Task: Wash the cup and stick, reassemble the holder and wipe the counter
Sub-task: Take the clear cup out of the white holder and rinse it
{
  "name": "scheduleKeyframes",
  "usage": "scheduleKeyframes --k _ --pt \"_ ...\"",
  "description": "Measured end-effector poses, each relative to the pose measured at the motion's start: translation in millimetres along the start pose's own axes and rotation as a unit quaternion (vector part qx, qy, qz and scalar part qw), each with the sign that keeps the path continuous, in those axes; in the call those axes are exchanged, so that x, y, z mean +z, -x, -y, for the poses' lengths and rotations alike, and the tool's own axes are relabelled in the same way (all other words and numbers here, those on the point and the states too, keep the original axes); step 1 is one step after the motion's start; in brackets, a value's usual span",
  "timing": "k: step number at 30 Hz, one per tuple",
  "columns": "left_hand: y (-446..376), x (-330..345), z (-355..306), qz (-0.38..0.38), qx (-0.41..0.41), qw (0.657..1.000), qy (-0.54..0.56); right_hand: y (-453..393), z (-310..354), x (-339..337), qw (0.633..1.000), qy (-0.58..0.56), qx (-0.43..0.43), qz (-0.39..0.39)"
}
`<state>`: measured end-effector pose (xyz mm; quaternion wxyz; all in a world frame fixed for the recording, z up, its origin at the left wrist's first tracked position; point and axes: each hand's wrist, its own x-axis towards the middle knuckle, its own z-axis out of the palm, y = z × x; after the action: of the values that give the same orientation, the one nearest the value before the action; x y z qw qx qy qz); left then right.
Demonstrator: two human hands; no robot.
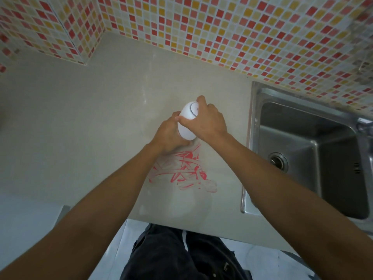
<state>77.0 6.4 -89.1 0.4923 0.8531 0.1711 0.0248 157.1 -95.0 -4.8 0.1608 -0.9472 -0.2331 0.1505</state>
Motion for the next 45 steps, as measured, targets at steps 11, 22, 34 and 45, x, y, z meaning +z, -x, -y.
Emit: scheduleKeyframes --k 11,22,34,45 --pt "-11 0 3 0.021 -0.008 0.999 -0.025 -6 -13 -11 0.996 0.007 -0.084 0.010" --pt "-12 -12 4 0.069 0.012 0.997 -0.009 -3 -24 -52 0.965 0.060 -0.244 0.071" --pt "-3 -8 -3 0.043 -0.025 0.999 0.009 17 -80 -71 0.946 -0.305 0.045 -0.105" --pt "13 0 -17 -0.050 -0.064 0.995 0.065 32 -136 -9 0.810 -0.560 0.174 0.004"
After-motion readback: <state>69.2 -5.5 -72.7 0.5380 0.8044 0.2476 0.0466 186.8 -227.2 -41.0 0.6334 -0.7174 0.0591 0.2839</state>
